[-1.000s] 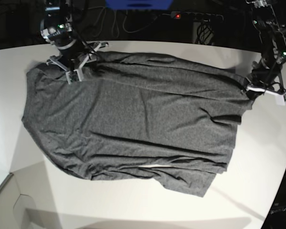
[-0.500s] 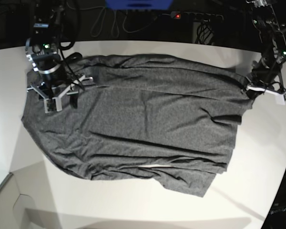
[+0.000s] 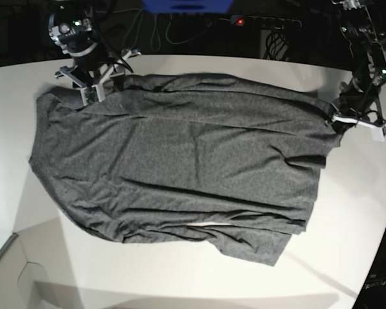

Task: Layout the t-shirt on the table in an organized manner, then fold the t-shirt properly
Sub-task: 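Hold the shirt edge with both grippers and tug it taut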

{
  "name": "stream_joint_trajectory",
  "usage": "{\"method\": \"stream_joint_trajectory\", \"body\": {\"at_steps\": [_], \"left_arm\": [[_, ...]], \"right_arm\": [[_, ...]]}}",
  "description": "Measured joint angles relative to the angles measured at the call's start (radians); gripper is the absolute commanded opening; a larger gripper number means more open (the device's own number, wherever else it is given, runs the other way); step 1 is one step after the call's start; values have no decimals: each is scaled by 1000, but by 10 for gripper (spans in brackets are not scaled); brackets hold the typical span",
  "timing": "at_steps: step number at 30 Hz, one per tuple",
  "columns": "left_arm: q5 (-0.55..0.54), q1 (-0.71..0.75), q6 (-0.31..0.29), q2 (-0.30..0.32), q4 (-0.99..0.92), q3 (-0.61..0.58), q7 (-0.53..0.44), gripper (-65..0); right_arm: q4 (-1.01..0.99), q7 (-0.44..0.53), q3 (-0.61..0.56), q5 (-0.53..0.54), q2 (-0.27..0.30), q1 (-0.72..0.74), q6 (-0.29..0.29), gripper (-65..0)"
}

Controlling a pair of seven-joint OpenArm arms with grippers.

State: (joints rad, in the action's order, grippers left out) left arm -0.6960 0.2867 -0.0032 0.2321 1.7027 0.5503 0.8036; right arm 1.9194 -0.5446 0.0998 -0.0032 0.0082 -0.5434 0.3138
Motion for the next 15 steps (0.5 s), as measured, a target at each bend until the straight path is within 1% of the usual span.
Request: {"method": "stream_joint_trajectory", "body": {"at_steps": [10,15], "left_arm": [[0,0,0,0,0,0,0,-650],[0,1,0,0,0,0,0,-650]], "right_arm": [[-96,5,-1,0,0,31,0,-375],[-100,13,-1,0,0,30,0,-375]]}}
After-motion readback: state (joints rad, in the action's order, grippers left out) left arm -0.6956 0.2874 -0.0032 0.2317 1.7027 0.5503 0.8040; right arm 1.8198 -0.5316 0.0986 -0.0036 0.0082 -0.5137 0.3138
